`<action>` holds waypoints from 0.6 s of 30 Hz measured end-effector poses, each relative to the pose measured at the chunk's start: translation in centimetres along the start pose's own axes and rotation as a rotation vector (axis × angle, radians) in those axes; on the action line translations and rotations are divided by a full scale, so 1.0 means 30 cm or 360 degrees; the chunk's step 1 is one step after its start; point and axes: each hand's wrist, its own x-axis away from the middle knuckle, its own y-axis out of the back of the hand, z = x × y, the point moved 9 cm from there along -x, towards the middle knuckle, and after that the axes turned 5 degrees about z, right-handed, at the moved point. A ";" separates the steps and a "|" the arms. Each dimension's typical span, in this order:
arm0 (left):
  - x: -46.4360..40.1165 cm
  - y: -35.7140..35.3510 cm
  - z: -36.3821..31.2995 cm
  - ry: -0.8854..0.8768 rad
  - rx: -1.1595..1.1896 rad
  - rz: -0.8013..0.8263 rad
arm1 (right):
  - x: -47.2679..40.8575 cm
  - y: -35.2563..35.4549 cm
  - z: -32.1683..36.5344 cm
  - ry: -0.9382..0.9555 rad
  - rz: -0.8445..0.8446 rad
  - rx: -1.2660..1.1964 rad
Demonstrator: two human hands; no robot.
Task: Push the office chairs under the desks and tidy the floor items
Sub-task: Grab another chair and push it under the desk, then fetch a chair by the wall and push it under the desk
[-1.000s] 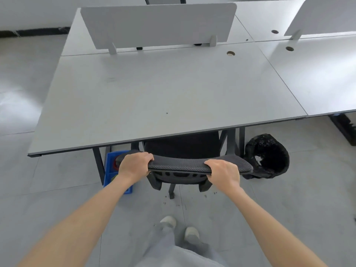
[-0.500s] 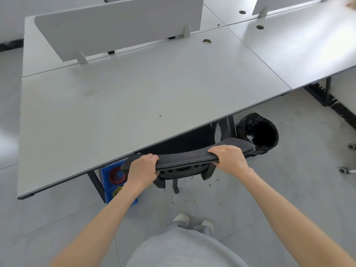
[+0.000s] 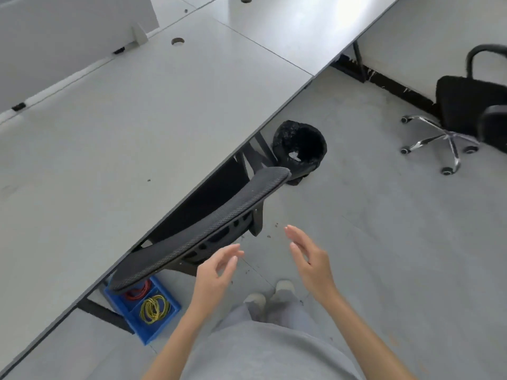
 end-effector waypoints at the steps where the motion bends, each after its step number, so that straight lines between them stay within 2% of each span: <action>1: -0.004 -0.045 0.028 0.0050 0.0010 0.0090 | 0.046 0.023 -0.052 -0.0091 -0.0042 -0.0066; 3: -0.008 -0.117 0.057 0.0101 -0.0004 0.0230 | 0.151 0.071 -0.152 -0.0248 -0.0160 -0.0151; 7: -0.065 -0.332 0.024 0.0130 -0.0010 0.0579 | 0.411 0.222 -0.358 -0.0566 -0.0601 -0.0325; 12: -0.139 -0.753 -0.173 -0.0081 -0.0246 0.1166 | 0.704 0.393 -0.528 -0.0832 -0.1270 -0.0636; 15: -0.187 -1.022 -0.303 -0.0244 -0.0419 0.1428 | 0.784 0.488 -0.610 -0.0911 -0.1484 -0.0791; 18: -0.243 -1.281 -0.418 -0.0343 -0.0436 0.1531 | 0.786 0.639 -0.705 -0.0936 -0.1568 -0.0851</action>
